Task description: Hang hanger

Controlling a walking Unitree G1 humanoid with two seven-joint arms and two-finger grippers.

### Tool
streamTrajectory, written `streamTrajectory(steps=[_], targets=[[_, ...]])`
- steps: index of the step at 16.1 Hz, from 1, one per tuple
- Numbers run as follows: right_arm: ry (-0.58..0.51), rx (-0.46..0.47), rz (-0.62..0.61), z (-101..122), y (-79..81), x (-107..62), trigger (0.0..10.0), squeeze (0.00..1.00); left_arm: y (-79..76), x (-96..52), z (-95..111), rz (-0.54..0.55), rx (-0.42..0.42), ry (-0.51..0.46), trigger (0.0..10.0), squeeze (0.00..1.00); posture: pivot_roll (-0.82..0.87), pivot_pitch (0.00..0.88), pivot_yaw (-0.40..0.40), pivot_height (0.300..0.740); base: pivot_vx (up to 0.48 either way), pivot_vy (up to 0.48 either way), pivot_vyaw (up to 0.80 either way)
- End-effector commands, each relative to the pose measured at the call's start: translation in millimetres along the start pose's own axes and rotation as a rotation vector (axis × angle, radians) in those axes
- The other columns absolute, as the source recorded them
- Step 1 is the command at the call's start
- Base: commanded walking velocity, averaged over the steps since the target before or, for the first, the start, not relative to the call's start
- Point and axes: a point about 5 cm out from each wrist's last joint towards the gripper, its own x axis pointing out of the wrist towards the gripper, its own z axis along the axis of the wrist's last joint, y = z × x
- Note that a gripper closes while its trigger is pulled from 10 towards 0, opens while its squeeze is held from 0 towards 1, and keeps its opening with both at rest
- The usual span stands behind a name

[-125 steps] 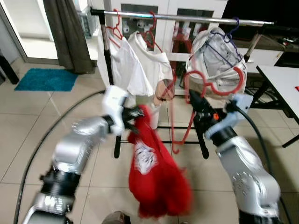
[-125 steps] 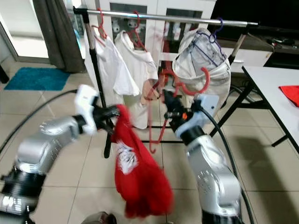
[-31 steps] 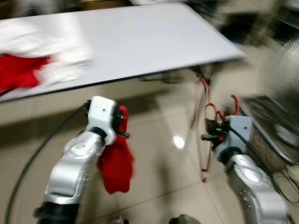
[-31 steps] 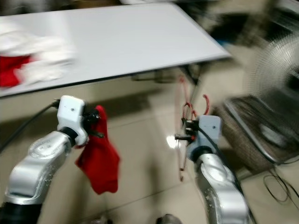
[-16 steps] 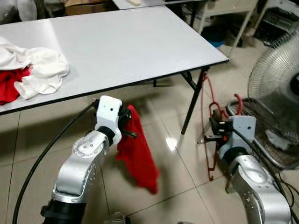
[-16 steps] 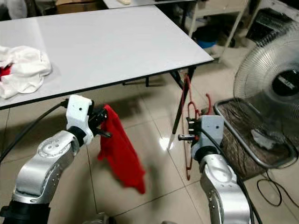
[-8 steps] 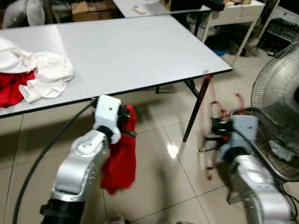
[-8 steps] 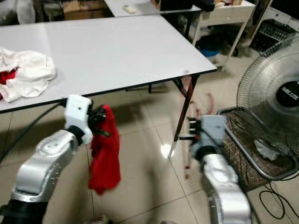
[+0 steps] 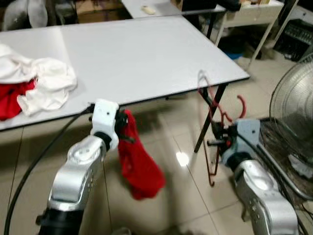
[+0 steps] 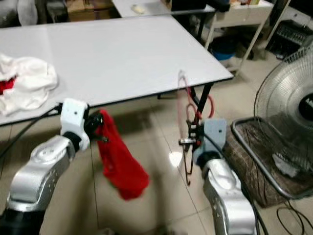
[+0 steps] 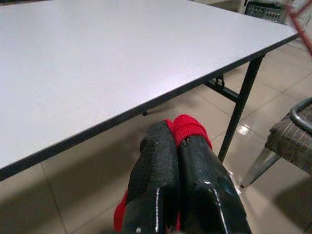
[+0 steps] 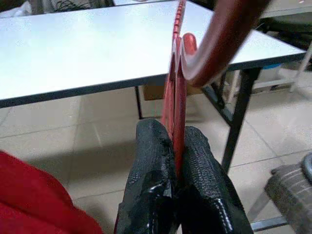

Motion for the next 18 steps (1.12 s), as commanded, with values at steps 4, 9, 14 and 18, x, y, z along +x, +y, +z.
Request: streamTrajectory(steps=[4, 9, 14, 18], targets=[[-0.009, -0.012, -0.032, 1.2, -9.2, -3.5, 10.0, 0.00, -10.0, 3.9, 8.5, -0.045, 0.004, -0.041, 10.0, 0.00, -0.03, 0.050, -0.005, 0.740, 0.291, 0.000, 0.00], [-0.004, -0.009, -0.021, 0.2, -5.8, -3.5, 10.0, 0.00, -10.3, 1.7, 7.1, -0.049, 0.005, -0.036, 10.0, 0.00, -0.02, 0.057, -0.007, 0.740, 0.291, 0.000, 0.00], [0.016, -0.036, -0.019, -1.5, -5.7, -0.6, 10.0, 0.00, -10.4, 1.2, 6.7, -0.051, 0.007, -0.032, 10.0, 0.00, -0.02, 0.060, -0.008, 0.740, 0.289, 0.000, 0.16], [0.025, -0.030, -0.024, -3.9, -7.2, -2.0, 10.0, 0.00, -14.3, 2.0, 5.8, -0.050, -0.003, -0.035, 10.0, 0.00, -0.03, 0.056, -0.021, 0.740, 0.289, 0.000, 0.50]])
